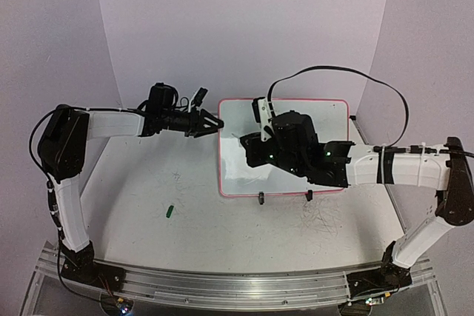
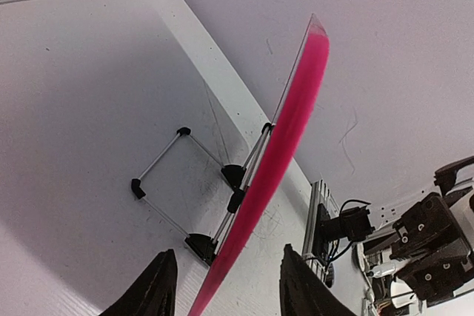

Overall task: Write a sentence on the whiteboard
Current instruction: Hold the whiteboard at the center of the board.

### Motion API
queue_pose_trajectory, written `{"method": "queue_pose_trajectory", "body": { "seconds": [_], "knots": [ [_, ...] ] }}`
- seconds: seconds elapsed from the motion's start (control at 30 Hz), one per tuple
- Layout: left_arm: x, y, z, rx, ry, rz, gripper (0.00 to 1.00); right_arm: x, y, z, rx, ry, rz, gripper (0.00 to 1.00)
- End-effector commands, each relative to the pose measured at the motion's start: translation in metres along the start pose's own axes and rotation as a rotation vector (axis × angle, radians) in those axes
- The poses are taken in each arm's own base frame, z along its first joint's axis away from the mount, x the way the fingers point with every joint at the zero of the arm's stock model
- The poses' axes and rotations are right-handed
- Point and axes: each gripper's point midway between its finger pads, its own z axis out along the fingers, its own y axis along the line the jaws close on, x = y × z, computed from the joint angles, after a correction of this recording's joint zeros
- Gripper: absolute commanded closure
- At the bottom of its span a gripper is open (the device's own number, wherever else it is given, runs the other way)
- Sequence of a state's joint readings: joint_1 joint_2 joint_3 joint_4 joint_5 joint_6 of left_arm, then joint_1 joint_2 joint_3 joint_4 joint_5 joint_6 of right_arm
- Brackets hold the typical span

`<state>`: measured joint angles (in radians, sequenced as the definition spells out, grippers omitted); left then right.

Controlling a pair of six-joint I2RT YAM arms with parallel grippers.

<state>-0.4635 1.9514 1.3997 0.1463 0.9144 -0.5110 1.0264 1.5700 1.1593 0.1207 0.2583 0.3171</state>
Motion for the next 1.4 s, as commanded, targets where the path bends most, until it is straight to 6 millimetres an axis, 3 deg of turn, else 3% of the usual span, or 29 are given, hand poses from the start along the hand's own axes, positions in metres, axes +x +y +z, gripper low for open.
{"method": "queue_pose_trajectory", "body": {
  "seconds": [0.0,0.13,0.47,0.7,0.97,1.17,1.37],
  "knots": [
    [-0.023,-0.021,0.002,0.105,-0.026,0.158,0.54,-0.03,0.008,0.001,-0.013,-0.078,0.012,1.0],
    [-0.021,-0.023,0.007,0.17,-0.016,0.179,0.56,-0.033,0.008,0.001,-0.015,-0.084,0.008,1.0],
    [-0.01,-0.026,0.005,0.154,-0.06,0.221,0.86,-0.031,0.001,-0.004,0.001,-0.082,0.01,1.0],
    [0.007,-0.037,0.007,0.125,-0.09,0.214,0.93,-0.023,-0.003,-0.01,0.001,-0.065,-0.007,1.0],
    [0.031,-0.057,0.022,0.136,-0.103,0.184,0.96,-0.024,-0.001,-0.024,-0.04,-0.045,-0.032,1.0],
    [0.04,-0.055,0.024,0.132,-0.11,0.146,0.95,-0.016,-0.003,-0.024,-0.048,-0.012,-0.064,1.0],
    [0.03,-0.058,0.017,0.115,-0.145,0.137,0.71,-0.012,-0.007,-0.027,-0.038,-0.001,-0.098,1.0]
  ]
}}
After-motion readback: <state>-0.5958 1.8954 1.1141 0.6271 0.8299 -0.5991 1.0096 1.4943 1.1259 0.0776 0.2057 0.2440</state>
